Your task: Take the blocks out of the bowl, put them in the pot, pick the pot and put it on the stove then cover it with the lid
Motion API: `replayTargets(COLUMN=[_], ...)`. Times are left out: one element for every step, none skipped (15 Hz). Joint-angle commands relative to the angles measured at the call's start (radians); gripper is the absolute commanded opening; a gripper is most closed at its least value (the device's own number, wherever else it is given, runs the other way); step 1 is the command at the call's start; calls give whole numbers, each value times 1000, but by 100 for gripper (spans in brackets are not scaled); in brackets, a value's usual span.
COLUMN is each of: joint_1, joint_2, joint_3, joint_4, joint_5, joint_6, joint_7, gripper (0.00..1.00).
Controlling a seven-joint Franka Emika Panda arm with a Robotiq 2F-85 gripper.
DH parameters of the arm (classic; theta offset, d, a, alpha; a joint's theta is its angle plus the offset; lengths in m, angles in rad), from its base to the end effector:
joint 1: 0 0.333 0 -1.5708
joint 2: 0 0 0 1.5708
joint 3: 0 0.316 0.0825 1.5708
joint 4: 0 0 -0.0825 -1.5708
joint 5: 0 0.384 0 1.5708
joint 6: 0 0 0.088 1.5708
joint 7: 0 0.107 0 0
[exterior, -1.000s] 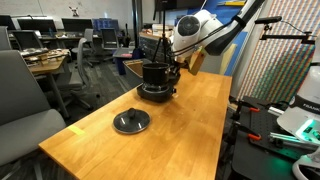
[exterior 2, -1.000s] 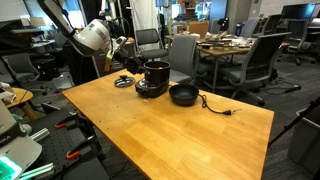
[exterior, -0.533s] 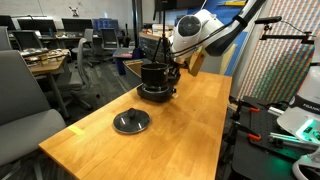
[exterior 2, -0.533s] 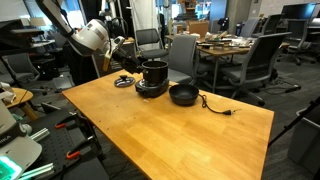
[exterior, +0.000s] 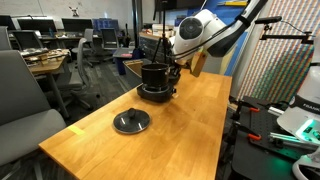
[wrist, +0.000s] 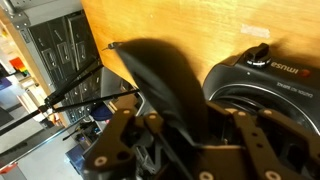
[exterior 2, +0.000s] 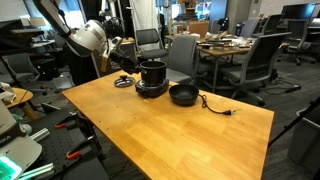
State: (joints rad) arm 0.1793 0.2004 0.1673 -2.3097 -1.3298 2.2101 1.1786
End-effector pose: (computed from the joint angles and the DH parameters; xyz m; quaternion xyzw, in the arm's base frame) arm 0.4904 0.1437 0.2521 0.8961 0.0829 0.2120 0.3811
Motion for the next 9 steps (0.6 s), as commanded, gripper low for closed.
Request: replayTargets(joint_1=[12,13,15,16,18,19,22,24,28], joint_2=[-81,-90,-100,-107,-114,-120,-125,-128,-129], joint_3=[4,8,13,17,21,27,32,37,42], joint_4=[-66,-79,-95,-107,-117,-124,-129,-134,-136], joint_5=[-28,-25,-24,-23,-28,-31,-52,-61,-79], joint_6=[-67,-73,-71,-66,-59,-51,-46,-42,-38], joint_7=[-2,-3,-3,-2,4,11,31,37,50], gripper=[9,10,9,10,10,10,10,10,10])
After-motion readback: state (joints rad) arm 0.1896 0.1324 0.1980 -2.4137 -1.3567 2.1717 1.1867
